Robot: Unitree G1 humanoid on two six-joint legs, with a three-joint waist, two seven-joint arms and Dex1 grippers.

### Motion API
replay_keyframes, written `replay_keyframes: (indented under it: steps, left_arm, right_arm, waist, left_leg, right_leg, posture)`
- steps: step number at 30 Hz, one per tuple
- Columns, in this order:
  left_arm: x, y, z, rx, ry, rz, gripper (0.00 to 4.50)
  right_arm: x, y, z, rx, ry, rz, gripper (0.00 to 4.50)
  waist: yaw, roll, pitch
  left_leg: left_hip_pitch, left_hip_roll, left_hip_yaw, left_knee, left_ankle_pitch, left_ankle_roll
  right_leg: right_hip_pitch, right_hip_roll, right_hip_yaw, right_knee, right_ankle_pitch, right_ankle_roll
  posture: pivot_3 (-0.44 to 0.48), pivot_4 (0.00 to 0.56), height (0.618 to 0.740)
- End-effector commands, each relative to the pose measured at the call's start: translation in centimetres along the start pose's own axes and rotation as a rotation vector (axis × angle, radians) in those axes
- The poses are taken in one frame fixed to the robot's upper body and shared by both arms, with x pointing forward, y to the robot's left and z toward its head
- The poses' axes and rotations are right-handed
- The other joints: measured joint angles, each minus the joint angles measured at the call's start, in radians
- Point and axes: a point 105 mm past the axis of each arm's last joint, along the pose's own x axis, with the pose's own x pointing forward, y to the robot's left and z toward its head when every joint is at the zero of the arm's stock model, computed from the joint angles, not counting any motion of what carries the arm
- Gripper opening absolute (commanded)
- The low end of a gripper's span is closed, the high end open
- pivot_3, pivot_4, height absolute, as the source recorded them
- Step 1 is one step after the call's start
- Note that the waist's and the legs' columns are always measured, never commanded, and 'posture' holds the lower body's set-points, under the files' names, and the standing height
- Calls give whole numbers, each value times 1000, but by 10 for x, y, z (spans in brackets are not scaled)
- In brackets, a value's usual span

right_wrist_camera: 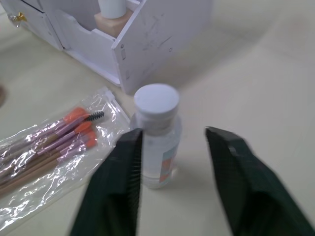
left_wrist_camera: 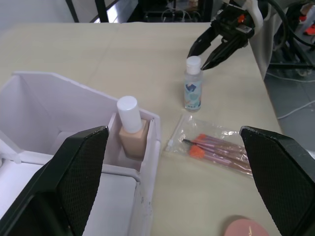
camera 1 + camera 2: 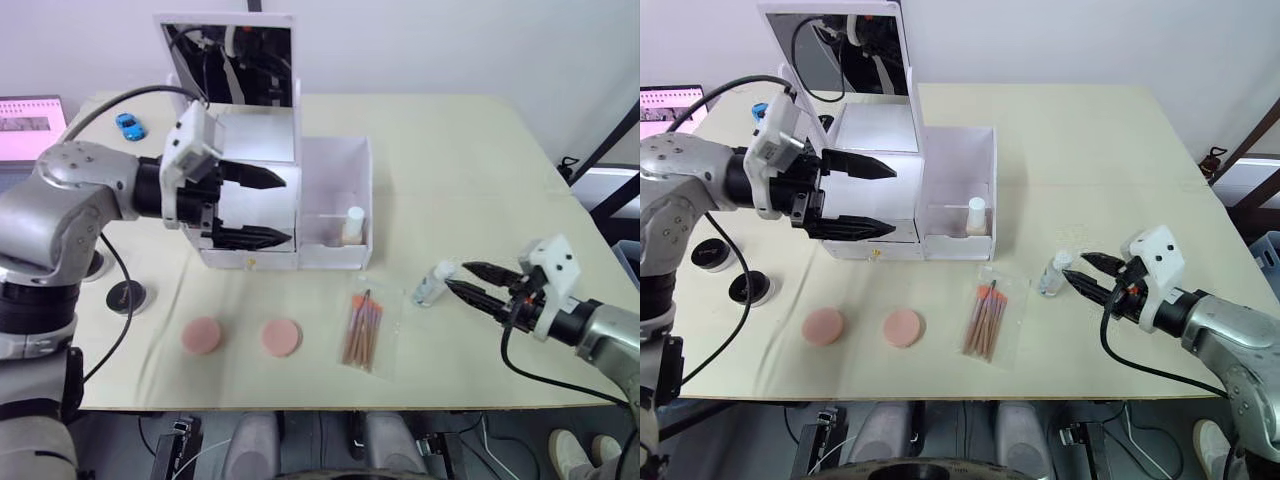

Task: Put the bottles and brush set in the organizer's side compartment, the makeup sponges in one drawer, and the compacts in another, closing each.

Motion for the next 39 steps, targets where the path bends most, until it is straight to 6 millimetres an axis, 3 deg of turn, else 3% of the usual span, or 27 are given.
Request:
replay_keyframes:
  steps: [1, 8, 17, 32, 35, 36, 39]
  left_arm:
    - [-7, -2, 12, 38, -15, 26, 4500]
    - [-7, -3, 8, 32, 11, 39, 4500]
    - [-5, -2, 9, 39, 11, 37, 4500]
    - [-4, -1, 11, 55, 10, 43, 4500]
    - [-4, 0, 11, 57, 10, 44, 4500]
    - [-4, 0, 11, 57, 10, 44, 4500]
    - [-4, 0, 11, 56, 11, 44, 4500]
  right_arm:
    - [3, -2, 3, -20, -19, 7, 2169]
    - [12, 5, 18, -24, -54, 42, 2169]
    - [9, 13, 30, -32, -34, 83, 2169]
    - [9, 1, 9, -25, 7, 48, 2169]
    - [10, 1, 11, -22, -14, 51, 1282]
    - [9, 2, 13, -23, -21, 56, 790]
    - [8, 4, 15, -21, -33, 68, 672]
  waist:
    - [-1, 0, 0]
    - [-2, 0, 0]
    - [1, 0, 0]
    - [0, 0, 0]
    - [0, 0, 0]
    - [0, 0, 0]
    - [0, 0, 0]
  left_leg:
    - [0, 0, 0, 0, 0, 0]
    - [1, 0, 0, 0, 0, 0]
    - [0, 0, 0, 0, 0, 0]
    - [0, 0, 0, 0, 0, 0]
    - [1, 0, 0, 0, 0, 0]
    - [1, 0, 0, 0, 0, 0]
    - [1, 0, 0, 0, 0, 0]
  right_leg:
    - [0, 0, 0, 0, 0, 0]
    - [0, 1, 0, 1, 0, 0]
    - [0, 1, 0, 0, 0, 0]
    - [0, 1, 0, 1, 1, -1]
    - [0, 1, 0, 1, 1, -1]
    - [0, 1, 0, 1, 1, -1]
    - [0, 1, 0, 1, 1, -1]
  posture:
    - [0, 150, 725]
    - [0, 150, 725]
    - [0, 150, 725]
    - [0, 150, 725]
    - [0, 150, 725]
    - [0, 150, 725]
    - [0, 150, 725]
